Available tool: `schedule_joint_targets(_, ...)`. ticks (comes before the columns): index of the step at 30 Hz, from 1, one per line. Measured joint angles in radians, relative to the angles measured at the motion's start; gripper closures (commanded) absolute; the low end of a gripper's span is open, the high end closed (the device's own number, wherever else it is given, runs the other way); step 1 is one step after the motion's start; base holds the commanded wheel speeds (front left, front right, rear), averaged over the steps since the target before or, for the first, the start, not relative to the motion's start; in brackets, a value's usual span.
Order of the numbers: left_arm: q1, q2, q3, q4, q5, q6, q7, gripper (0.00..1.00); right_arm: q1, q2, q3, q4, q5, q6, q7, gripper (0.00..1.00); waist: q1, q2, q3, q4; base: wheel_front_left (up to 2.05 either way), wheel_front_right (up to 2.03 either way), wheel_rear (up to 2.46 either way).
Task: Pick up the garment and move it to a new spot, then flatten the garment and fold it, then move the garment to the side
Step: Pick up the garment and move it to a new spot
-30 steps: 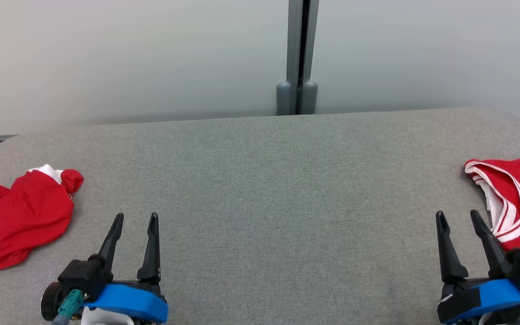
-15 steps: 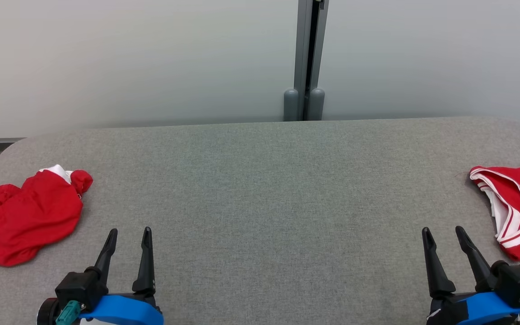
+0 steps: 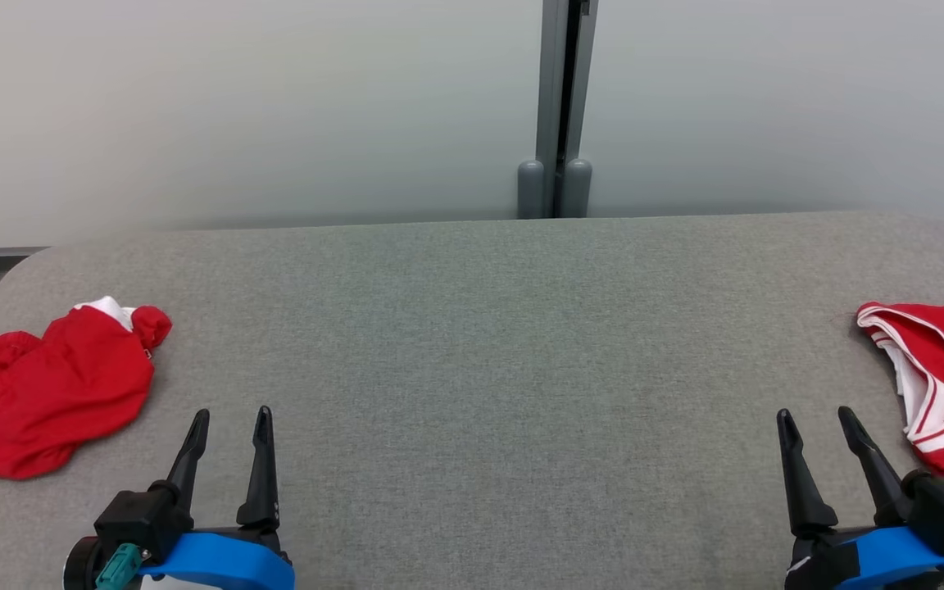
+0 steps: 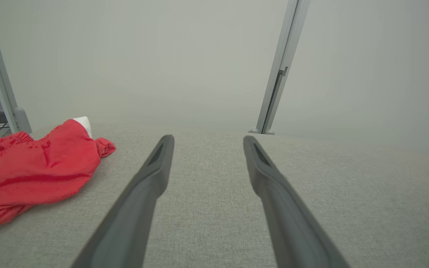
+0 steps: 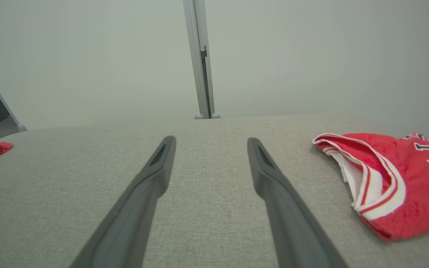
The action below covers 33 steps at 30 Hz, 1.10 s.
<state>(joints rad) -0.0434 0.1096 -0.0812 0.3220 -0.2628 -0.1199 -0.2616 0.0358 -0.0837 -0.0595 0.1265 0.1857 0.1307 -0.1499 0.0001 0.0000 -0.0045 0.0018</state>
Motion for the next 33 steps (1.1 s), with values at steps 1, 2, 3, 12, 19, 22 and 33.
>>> schedule_joint_targets(1, 0.000, 0.000, 0.001, 0.000, 0.000, -0.001, 0.000, 0.00, -0.005, -0.002, 0.000, 0.000, 0.000, 0.000, -0.002, 0.00, 0.0000, 0.0000, 0.000, 0.006, 0.00, 0.00, 0.00)
schedule_joint_targets(2, -0.001, 0.000, 0.000, 0.000, 0.001, -0.001, 0.000, 0.00, -0.007, -0.005, -0.003, 0.000, -0.002, 0.000, -0.003, 0.00, 0.0000, 0.0000, -0.001, 0.014, 0.00, 0.00, 0.00)
schedule_joint_targets(3, -0.001, 0.000, -0.002, 0.000, 0.003, -0.002, 0.000, 0.00, -0.007, -0.006, -0.006, 0.000, -0.004, 0.000, -0.003, 0.00, 0.0000, 0.0000, -0.002, 0.023, 0.00, 0.00, 0.00)
schedule_joint_targets(12, -0.004, 0.004, 0.002, -0.005, 0.009, -0.004, 0.000, 0.00, -0.004, 0.009, -0.016, -0.018, -0.019, 0.000, 0.008, 0.00, 0.0000, 0.0000, -0.003, 0.132, 0.00, 0.00, 0.00)
schedule_joint_targets(19, 0.000, 0.007, 0.012, -0.007, 0.011, -0.004, 0.000, 0.00, -0.005, 0.013, -0.016, -0.027, -0.030, 0.000, 0.008, 0.00, 0.0000, 0.0000, -0.008, 0.229, 0.00, 0.00, 0.00)
schedule_joint_targets(22, 0.001, 0.007, 0.010, -0.004, 0.013, -0.004, 0.000, 0.00, -0.005, 0.014, -0.016, -0.029, -0.034, 0.000, 0.009, 0.00, 0.0000, 0.0000, -0.010, 0.270, 0.00, 0.00, 0.00)
schedule_joint_targets(33, 0.006, 0.009, 0.009, 0.006, 0.016, -0.004, 0.000, 0.00, -0.008, 0.014, -0.016, -0.013, -0.041, 0.000, 0.008, 0.00, 0.0000, 0.0000, -0.006, 0.409, 0.00, 0.00, 0.00)
